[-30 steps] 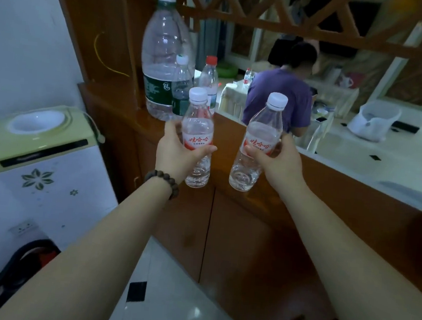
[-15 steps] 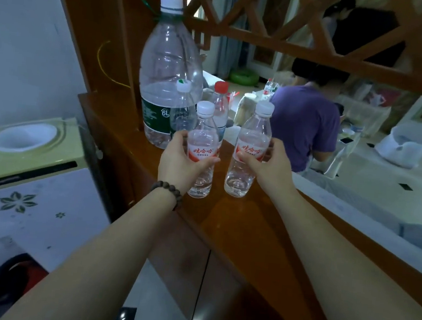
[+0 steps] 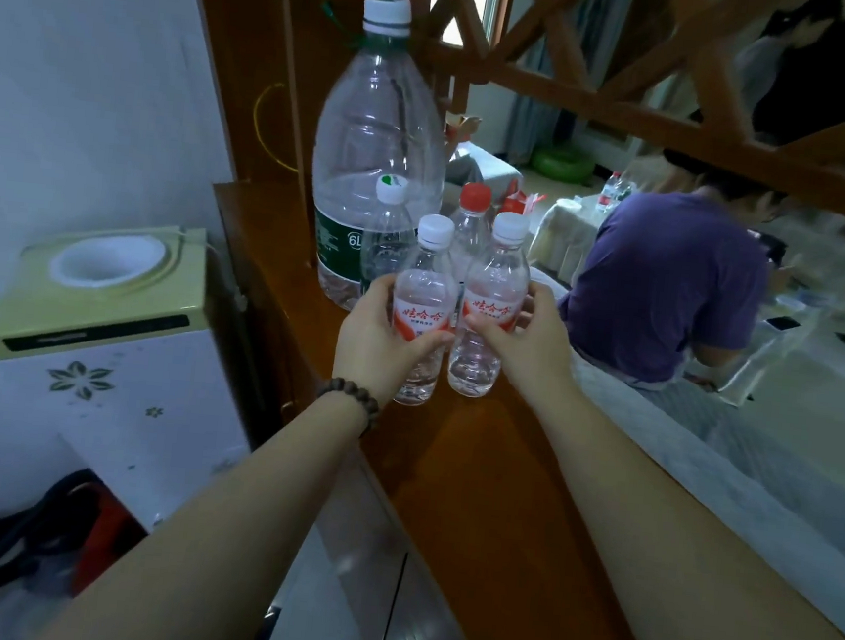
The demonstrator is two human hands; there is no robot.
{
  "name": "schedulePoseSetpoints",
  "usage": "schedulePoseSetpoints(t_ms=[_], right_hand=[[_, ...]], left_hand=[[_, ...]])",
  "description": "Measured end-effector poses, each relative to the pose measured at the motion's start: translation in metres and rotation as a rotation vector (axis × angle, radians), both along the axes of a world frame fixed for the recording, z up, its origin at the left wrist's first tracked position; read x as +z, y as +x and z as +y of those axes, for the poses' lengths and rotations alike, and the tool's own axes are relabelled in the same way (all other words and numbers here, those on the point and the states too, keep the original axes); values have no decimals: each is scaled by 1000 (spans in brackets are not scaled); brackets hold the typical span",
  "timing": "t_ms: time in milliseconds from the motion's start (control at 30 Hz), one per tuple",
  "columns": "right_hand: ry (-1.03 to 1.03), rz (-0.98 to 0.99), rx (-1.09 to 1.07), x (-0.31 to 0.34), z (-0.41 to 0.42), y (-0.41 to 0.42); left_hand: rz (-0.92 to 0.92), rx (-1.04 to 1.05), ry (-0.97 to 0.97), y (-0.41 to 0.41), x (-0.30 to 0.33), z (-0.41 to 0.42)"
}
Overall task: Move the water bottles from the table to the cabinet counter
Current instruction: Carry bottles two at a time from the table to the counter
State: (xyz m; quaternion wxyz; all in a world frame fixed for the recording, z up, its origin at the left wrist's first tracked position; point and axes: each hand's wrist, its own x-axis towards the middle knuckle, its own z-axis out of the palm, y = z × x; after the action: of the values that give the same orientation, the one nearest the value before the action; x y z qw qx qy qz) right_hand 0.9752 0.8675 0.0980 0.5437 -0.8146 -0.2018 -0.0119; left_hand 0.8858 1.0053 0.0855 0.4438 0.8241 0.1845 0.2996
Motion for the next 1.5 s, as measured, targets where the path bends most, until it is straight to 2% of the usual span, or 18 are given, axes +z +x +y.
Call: schedulePoseSetpoints(t_ms=[367, 500, 600, 700, 867, 1033, 1300, 1500], right_hand=[[13, 32, 65, -9, -7, -1], [-66, -13, 34, -13, -15, -12], [-150, -87, -29, -16, -25, -30], [-173, -245, -3, -18, -32, -57], [-295, -353, 236, -24, -22, -100], [-351, -367, 485, -36, 19, -136], [-390, -398, 884, -66, 109, -251], [-361, -479, 1188, -79, 155, -381]], left_hand=[[55, 23, 11, -7, -4, -8], [117, 85, 119, -22, -3, -9], [150, 143, 233, -38, -5, -9], [187, 222, 321, -55, -10, -7], [301, 351, 349, -94, -19, -5], [423, 503, 396, -157, -32, 5], [657, 885, 339, -327, -66, 21], [708, 1212, 179, -473, -83, 0]])
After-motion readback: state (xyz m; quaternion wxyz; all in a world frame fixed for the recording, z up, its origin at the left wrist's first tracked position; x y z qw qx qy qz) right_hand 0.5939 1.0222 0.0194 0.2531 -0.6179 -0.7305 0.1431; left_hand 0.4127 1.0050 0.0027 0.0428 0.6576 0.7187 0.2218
